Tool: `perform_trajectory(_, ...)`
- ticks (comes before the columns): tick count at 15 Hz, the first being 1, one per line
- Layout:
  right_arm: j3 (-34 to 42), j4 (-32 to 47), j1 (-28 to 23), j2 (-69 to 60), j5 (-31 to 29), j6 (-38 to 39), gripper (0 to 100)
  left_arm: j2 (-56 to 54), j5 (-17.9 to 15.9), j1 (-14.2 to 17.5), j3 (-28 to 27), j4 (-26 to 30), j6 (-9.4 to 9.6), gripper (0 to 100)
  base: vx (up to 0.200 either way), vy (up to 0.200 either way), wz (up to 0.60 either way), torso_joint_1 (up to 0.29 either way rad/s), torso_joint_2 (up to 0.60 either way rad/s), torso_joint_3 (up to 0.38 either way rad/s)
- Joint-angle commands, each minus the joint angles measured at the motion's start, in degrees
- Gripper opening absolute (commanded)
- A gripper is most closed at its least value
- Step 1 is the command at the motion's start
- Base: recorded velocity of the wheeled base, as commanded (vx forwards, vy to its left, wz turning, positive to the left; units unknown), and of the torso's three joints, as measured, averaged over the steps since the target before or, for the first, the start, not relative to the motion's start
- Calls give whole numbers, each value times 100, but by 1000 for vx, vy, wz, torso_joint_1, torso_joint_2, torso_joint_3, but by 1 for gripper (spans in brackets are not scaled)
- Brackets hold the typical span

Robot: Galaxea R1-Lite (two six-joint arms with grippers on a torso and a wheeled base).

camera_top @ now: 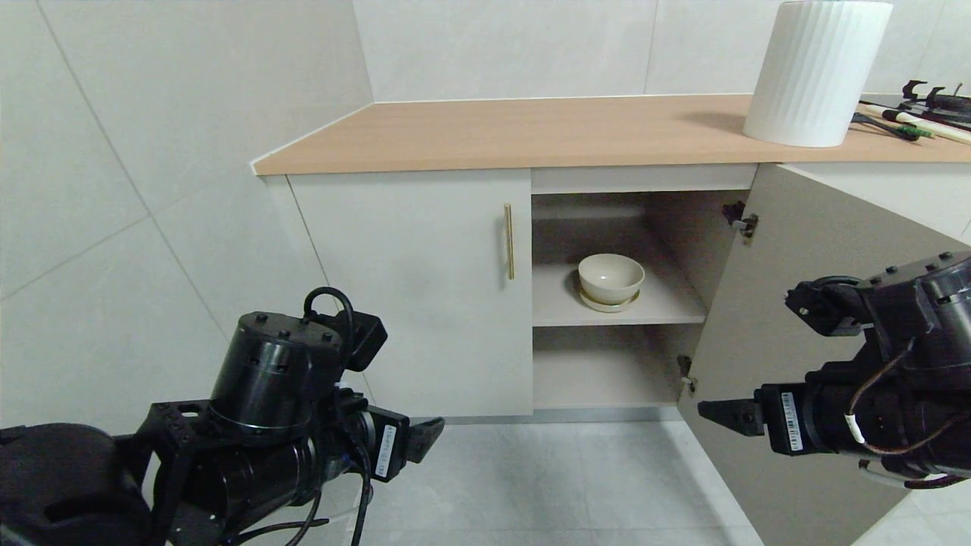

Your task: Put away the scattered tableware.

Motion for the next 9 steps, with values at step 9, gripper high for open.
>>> perform_trajectory(9,-210,1333,163,-634,8,-476,100,-16,131,-43,9,-19,17,100,0,-22,0,0,1,0)
